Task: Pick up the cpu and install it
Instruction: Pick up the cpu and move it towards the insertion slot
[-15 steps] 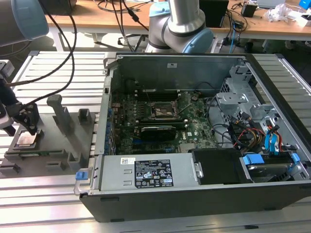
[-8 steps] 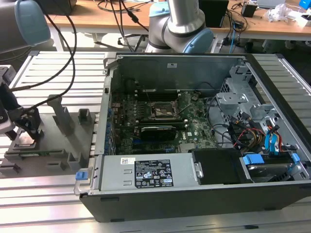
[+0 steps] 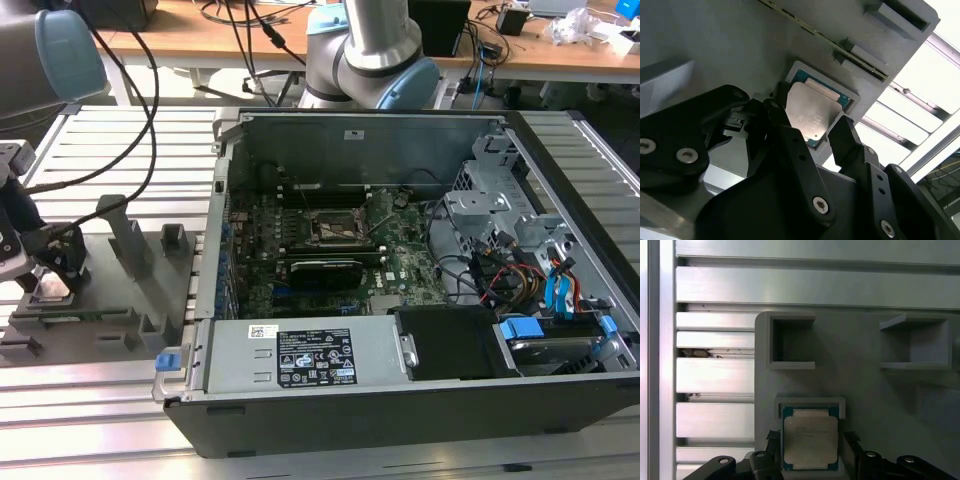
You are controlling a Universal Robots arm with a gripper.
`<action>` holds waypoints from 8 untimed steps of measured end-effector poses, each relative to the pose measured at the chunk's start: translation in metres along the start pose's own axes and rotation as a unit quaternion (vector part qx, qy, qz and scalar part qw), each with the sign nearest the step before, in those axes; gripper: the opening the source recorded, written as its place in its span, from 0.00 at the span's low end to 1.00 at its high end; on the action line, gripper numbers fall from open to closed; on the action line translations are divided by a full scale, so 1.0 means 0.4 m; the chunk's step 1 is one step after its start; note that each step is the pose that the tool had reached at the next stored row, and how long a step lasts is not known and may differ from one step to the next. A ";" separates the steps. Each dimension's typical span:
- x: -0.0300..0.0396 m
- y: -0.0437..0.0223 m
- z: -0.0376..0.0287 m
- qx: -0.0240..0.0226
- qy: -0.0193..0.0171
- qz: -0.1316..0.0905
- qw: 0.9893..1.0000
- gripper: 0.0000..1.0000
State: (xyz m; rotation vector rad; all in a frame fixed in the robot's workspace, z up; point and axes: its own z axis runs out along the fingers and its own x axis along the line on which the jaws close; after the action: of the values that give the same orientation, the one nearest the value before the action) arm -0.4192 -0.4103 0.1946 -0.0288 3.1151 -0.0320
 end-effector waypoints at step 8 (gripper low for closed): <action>0.000 0.004 0.015 0.000 0.000 -0.001 1.000 0.60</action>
State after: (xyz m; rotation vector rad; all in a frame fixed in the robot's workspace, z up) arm -0.4190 -0.4090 0.1885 -0.0309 3.1149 -0.0328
